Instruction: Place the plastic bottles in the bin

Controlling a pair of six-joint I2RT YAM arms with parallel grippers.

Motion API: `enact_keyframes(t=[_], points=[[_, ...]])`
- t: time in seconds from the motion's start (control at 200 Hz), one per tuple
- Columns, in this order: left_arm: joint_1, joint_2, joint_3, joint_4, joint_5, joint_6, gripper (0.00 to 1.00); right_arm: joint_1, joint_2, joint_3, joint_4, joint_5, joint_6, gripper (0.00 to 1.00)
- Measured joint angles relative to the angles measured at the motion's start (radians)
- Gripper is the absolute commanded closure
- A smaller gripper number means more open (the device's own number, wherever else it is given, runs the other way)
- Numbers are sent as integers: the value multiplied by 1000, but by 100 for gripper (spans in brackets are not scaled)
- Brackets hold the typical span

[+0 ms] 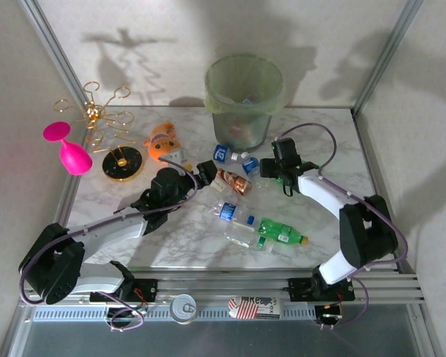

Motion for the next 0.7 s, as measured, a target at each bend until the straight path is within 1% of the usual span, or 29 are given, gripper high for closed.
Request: enact_keyframes(t=[0.07,0.12,0.3,0.536,0.701], points=[[-1,0,-43,5,-1,-35,0,-10,52,39,-21,3,-24,27],[-2,0,-69,13,-1,-61,0,-14,86,63,-34,5,-40,29],[-5,2,-91,47,-1,-108,0,-29,163,105,-56,14,-69,29],[-6,29,-71,82,0,-111,0,-48,166,99,-65,9,-75,29],[-6,60,-64,93,0,-114,0,-50,140,50,-55,-11,-67,29]])
